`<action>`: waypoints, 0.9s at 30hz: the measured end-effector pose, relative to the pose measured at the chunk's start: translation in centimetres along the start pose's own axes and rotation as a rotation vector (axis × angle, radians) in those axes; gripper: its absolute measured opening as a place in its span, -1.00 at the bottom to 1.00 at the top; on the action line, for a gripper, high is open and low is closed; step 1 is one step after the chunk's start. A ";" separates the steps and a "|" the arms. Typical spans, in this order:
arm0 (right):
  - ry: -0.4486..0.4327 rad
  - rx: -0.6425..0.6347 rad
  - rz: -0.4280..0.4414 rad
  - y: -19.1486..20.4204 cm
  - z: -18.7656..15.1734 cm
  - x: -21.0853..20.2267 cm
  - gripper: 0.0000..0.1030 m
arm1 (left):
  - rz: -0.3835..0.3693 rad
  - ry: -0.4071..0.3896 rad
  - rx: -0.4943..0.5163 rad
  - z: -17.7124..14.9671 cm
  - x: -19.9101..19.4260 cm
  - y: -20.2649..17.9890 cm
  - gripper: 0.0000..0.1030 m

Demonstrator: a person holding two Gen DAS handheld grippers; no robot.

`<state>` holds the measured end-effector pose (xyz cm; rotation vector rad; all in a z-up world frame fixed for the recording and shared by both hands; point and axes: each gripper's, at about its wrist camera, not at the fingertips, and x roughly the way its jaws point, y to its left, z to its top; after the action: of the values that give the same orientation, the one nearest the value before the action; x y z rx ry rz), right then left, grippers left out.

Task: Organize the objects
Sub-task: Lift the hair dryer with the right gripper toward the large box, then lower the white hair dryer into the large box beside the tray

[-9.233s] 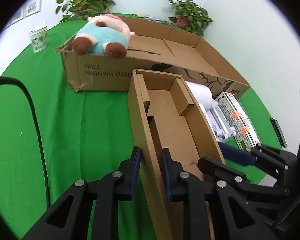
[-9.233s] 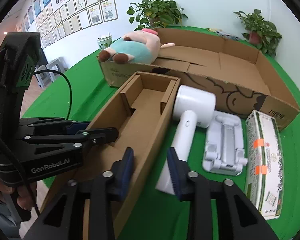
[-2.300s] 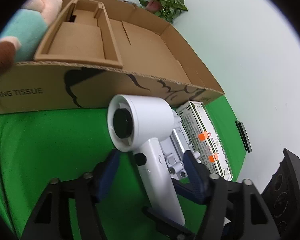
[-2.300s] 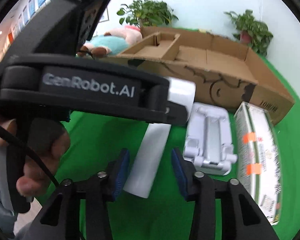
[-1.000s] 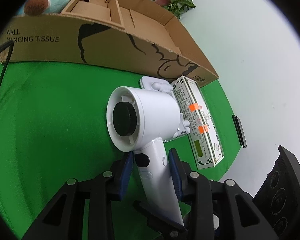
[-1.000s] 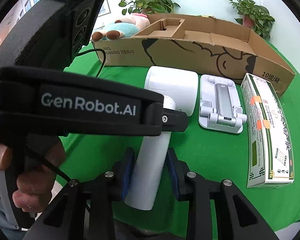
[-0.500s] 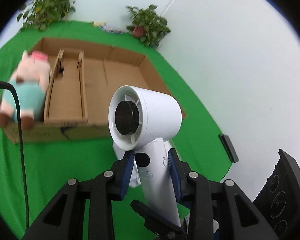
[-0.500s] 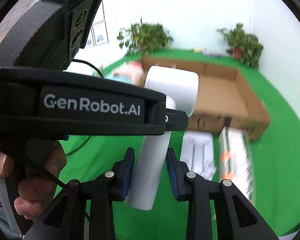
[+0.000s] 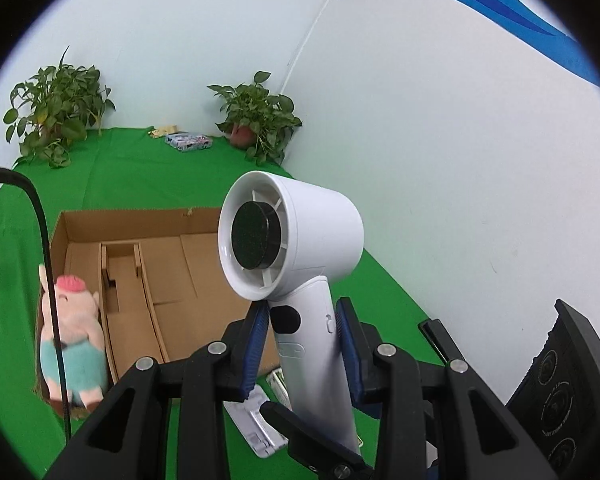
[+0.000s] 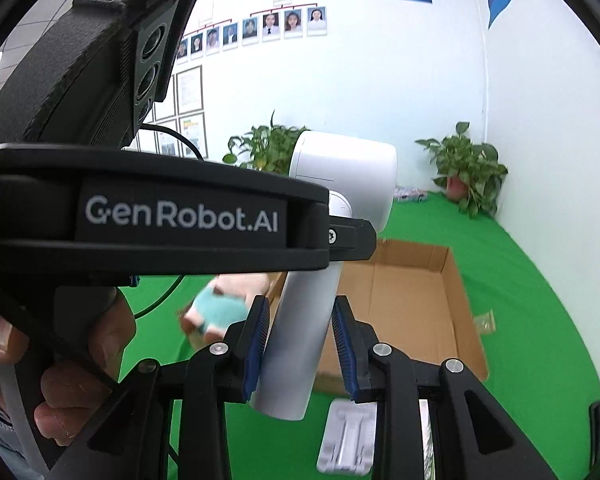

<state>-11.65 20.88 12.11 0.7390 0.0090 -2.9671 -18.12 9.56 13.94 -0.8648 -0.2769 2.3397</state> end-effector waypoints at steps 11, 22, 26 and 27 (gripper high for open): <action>0.019 0.012 -0.005 -1.2 3.0 3.3 -0.41 | -0.015 0.026 -0.021 3.1 2.4 1.8 -0.36; 0.110 0.035 0.041 -1.7 3.0 8.5 -0.41 | 0.006 0.088 -0.115 2.6 6.1 5.5 -0.37; 0.155 0.039 0.063 -1.7 2.1 11.0 -0.41 | 0.017 0.119 -0.141 2.4 7.7 7.0 -0.37; 0.165 0.035 0.065 -1.6 2.0 11.5 -0.41 | 0.017 0.126 -0.148 2.4 8.1 7.4 -0.37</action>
<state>-22.83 21.55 8.43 0.9667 -0.0549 -2.8438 -28.05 8.83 8.73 -1.0845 -0.3947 2.2906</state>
